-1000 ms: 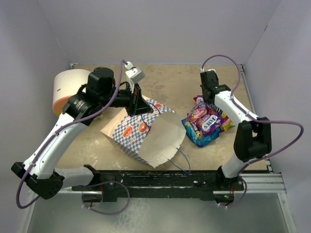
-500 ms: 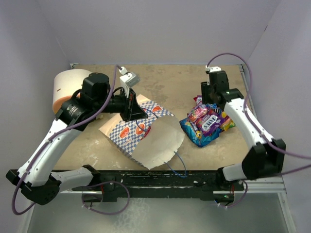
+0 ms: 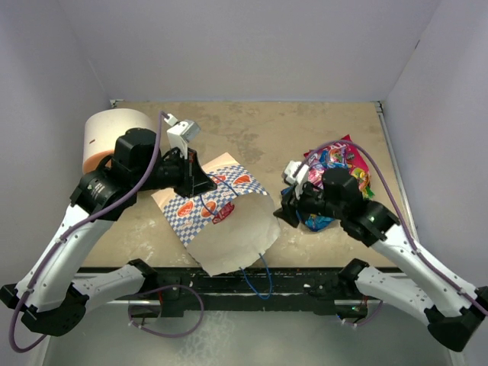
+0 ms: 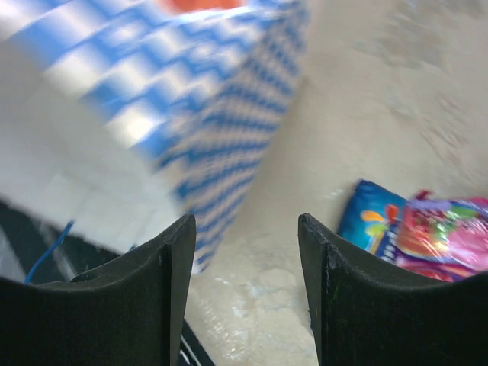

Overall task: Take the snacks out of the paper bag
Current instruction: Take out the snack from the paper bag, then place the snack at the center of the board, then adjust the paper bag at the center of the board, then reset both arms

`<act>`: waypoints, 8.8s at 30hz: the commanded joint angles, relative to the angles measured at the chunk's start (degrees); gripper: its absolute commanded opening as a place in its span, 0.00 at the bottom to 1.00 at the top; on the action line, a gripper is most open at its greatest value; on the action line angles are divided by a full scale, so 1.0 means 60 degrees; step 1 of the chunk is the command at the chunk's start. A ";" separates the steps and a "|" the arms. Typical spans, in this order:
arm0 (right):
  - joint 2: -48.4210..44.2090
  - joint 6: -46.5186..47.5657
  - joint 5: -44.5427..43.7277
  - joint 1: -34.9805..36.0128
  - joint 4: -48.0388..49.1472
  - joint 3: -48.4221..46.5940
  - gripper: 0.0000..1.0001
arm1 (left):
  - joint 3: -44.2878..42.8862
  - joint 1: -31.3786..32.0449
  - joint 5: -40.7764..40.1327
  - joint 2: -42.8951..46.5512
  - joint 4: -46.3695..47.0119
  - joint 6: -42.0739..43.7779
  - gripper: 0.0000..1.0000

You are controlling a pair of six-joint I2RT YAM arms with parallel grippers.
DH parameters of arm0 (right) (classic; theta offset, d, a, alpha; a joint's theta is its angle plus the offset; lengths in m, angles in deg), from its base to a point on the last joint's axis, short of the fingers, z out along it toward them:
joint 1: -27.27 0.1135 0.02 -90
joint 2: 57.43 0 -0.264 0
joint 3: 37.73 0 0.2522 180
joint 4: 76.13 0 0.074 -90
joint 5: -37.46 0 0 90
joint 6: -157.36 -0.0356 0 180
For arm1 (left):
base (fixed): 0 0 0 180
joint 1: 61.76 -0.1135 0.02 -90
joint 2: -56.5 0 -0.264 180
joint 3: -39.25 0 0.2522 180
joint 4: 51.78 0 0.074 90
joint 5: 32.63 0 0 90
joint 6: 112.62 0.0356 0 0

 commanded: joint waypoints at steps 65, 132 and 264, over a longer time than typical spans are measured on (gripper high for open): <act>1.1594 -0.1835 -0.7514 0.4351 1.3417 0.0080 0.95 | -0.0944 0.0032 -0.0093 0.0092 -0.0416 0.0580 0.00; 0.1868 -0.1517 -0.7979 -0.1155 0.1465 -0.1813 0.27 | -0.0601 0.0017 -0.2309 -0.0247 0.0116 -0.0486 0.00; 0.0080 -0.4447 -0.2179 -0.4154 -0.2830 -0.8740 1.00 | -0.5984 -0.2190 -0.5664 0.0880 -0.0114 0.1007 0.99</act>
